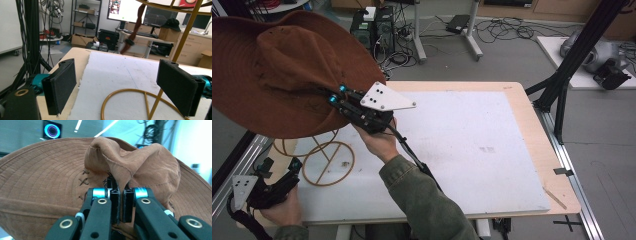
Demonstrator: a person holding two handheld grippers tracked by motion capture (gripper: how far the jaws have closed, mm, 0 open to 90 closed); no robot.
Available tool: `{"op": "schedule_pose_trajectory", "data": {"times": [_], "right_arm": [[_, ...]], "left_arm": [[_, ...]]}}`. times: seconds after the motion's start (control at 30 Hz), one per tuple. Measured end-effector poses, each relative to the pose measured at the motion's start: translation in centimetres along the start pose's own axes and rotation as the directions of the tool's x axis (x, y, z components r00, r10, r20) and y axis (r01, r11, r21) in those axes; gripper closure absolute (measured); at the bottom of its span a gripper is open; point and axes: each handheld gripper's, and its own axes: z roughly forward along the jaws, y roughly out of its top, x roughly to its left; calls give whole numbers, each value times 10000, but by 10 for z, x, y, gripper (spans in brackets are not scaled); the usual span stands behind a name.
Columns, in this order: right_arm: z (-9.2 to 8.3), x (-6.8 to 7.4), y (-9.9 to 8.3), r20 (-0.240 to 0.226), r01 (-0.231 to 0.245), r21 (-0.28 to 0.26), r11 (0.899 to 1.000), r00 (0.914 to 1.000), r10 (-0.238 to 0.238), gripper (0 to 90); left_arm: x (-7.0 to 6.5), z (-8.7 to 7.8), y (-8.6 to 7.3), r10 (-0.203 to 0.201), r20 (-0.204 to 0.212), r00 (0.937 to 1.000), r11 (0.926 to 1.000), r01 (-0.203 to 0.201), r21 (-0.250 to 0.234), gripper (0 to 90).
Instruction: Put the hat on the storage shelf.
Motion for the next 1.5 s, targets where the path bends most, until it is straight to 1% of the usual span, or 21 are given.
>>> {"op": "schedule_pose_trajectory", "data": {"times": [0.03, 0.07, 0.13, 0.23, 0.33, 0.43, 0.6, 0.67, 0.73, 0.83, 0.87, 0.9, 1.07, 1.13, 1.2, 1.27, 1.3, 1.33, 1.37, 1.47, 1.5], "right_arm": [[3, 1, -2, -171, -77, 39, 10000, 9998, 78, 889], [3, 1, -2, -171, -77, 39, 10000, 9998, 78, 889], [7, 3, -5, -380, -109, 200, 9997, 9992, 116, 888], [11, 4, -10, -477, -94, 485, 9988, 9988, 117, 888], [13, 5, -13, -499, -100, 642, 9979, 9987, 132, 887], [18, 8, -21, -661, -128, 974, 9952, 9976, 193, 887], [25, 15, -34, -771, -101, 1412, 9899, 9968, 211, 886], [26, 16, -36, -785, -124, 1486, 9888, 9966, 243, 885], [28, 18, -42, -828, -261, 1648, 9860, 9958, 402, 883], [27, 18, -44, -813, -347, 1661, 9855, 9955, 488, 883], [25, 17, -46, -859, -525, 1620, 9854, 9940, 671, 882], [24, 16, -47, -857, -607, 1618, 9850, 9935, 753, 881], [19, 17, -52, -872, -747, 1571, 9848, 9922, 892, 880], [17, 18, -52, -918, -599, 1563, 9859, 9930, 749, 880], [16, 20, -51, -1071, -333, 1584, 9868, 9930, 507, 877], [16, 22, -51, -1155, -244, 1611, 9866, 9924, 434, 873], [16, 24, -51, -1188, -70, 1659, 9861, 9926, 270, 838], [16, 24, -51, -1188, -70, 1659, 9861, 9926, 270, 838], [16, 24, -51, -1190, -165, 1675, 9857, 9922, 369, 806], [16, 24, -51, -1207, -219, 1654, 9860, 9918, 422, 787], [15, 24, -51, -1163, -313, 1629, 9862, 9919, 507, 761]], "left_arm": [[0, 0, 0, -11, -1, 10000, 10000, 11, -16, 164], [0, 0, 0, -27, -12, 10000, 10000, 27, -34, 164], [0, 0, 0, 30, -5, 10000, 10000, -30, -2, 164], [0, 0, 0, 19, 3, 10000, 10000, -19, -9, 164], [0, 0, 0, 37, -2, 10000, 10000, -37, -18, 163], [0, 0, 0, 12, -10, 10000, 10000, -12, -9, 164], [0, -1, 0, 32, -3, 10000, 10000, -32, 0, 164], [0, 0, 0, 27, -1, 10000, 10000, -27, -21, 163], [0, -1, 0, 31, -8, 10000, 10000, -31, -26, 163], [0, 0, 0, 18, -5, 10000, 10000, -18, -11, 163], [0, 0, 0, 16, -5, 10000, 10000, -16, -6, 164], [0, 0, 0, 23, 0, 10000, 10000, -23, -8, 164], [-1, 0, 0, 62, 32, 10000, 10000, -62, 5, 164], [-1, 0, 0, 78, 52, 10000, 10000, -79, 24, 164], [-1, 0, 0, 89, 54, 9999, 10000, -89, 29, 164], [-1, 0, -1, 92, 53, 9999, 10000, -92, 16, 163], [-2, 0, -1, 101, 56, 9999, 9999, -101, 14, 164], [-2, 0, -1, 101, 56, 9999, 9999, -101, 14, 163], [-2, 0, 0, 111, 61, 9999, 9999, -112, 29, 163], [-2, 0, 0, 116, 58, 9999, 9999, -116, 21, 164], [-2, 0, 0, 124, 54, 9999, 9999, -124, 31, 163]]}}
